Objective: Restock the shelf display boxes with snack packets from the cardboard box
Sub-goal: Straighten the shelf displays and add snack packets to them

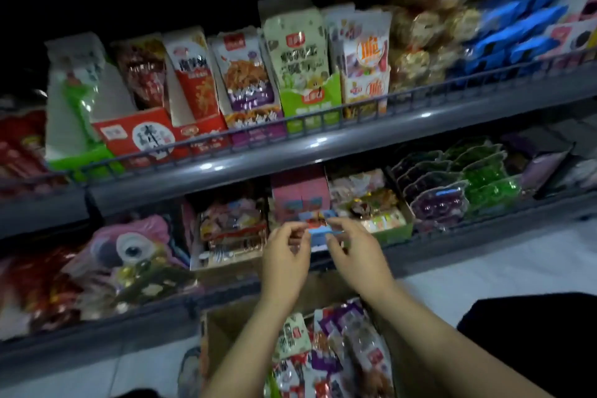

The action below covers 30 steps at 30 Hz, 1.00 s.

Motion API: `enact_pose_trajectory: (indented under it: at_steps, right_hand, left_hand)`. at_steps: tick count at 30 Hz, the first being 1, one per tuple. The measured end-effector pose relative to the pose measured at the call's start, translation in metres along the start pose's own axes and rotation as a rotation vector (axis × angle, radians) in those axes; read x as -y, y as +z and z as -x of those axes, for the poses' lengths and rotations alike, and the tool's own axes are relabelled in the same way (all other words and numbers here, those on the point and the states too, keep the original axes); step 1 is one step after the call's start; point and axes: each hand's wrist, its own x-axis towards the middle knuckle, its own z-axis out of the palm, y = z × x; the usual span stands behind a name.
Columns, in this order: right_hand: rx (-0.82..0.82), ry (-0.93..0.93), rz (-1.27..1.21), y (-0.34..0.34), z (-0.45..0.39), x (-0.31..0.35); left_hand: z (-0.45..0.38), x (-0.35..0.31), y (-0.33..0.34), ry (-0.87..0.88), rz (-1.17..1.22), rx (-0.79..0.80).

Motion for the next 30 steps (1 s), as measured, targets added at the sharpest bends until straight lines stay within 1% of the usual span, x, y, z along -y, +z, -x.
enact_pose_trajectory:
  at_steps: [4,7,9,15,18,21,24,28,30]
  right_hand:
    - [0.142,0.127,0.027,0.056,0.04,-0.037]
    - [0.196,0.25,0.034,0.087,0.061,-0.071]
    - [0.226,0.326,0.052,0.103,0.071,-0.09]
    - [0.34,0.5,0.083,0.142,0.092,-0.136]
    - [0.394,0.611,0.044,0.157,0.1,-0.156]
    - [0.505,0.73,0.007,0.166,0.107,-0.172]
    - [0.589,0.785,-0.011,0.17,0.111,-0.183]
    - [0.626,0.838,-0.06,0.171,0.113,-0.191]
    - [0.612,0.843,-0.061,0.173,0.114,-0.195]
  left_hand:
    - [0.034,0.067,0.018,-0.224,-0.034,0.116]
    - [0.053,0.106,0.031,-0.419,-0.025,0.221]
    - [0.064,0.126,0.039,-0.517,-0.023,0.249]
    - [0.089,0.174,0.069,-0.666,-0.103,0.404]
    - [0.103,0.197,0.081,-0.719,-0.166,0.468]
    - [0.114,0.215,0.087,-0.798,-0.15,0.456]
    - [0.123,0.227,0.092,-0.863,-0.124,0.419]
    - [0.126,0.239,0.102,-0.955,-0.044,0.336]
    - [0.124,0.236,0.107,-0.972,-0.023,0.338]
